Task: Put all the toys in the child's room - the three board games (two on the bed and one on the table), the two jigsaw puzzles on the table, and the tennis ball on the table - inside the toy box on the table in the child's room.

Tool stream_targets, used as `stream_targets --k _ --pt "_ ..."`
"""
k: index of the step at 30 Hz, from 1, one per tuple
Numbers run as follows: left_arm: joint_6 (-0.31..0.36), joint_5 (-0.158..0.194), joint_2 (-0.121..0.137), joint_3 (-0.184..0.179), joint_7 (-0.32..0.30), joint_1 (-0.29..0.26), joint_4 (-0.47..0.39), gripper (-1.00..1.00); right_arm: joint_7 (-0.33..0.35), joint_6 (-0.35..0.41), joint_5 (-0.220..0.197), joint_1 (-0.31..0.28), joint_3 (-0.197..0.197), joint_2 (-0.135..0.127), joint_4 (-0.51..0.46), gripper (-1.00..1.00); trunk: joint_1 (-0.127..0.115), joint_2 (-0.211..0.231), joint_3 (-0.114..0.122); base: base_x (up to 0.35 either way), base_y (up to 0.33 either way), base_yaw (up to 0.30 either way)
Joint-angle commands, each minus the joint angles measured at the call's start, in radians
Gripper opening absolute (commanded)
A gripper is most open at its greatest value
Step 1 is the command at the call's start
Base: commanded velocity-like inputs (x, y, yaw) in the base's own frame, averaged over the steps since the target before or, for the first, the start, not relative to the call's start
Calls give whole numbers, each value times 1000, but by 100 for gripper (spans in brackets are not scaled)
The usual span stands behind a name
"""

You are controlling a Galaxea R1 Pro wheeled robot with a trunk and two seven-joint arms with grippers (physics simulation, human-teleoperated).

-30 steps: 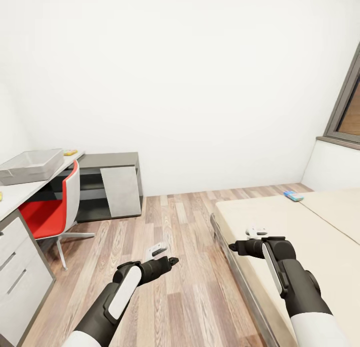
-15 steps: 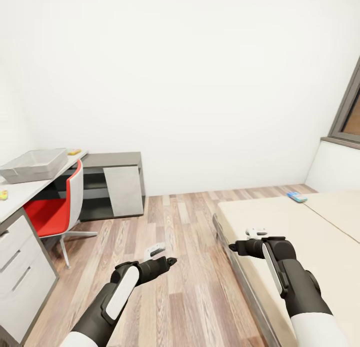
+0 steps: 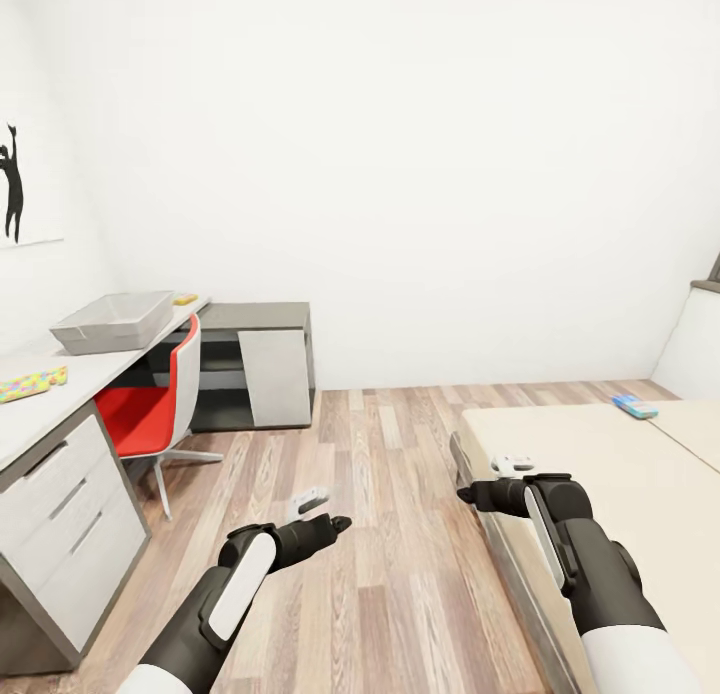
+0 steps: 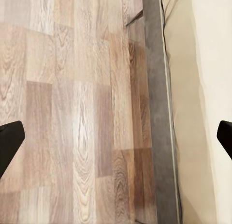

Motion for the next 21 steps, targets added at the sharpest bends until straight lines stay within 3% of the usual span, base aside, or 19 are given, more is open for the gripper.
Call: stream_targets --k 1,21 --pt "3 10 0 -1 9 -1 -1 100 10 4 10 -1 -1 0 -1 100 0 -1 -1 0 0 104" --pt "3 11 1 -1 10 -1 -1 100 10 3 10 -1 0 0 -1 100 0 -1 -1 -28 -16 30"
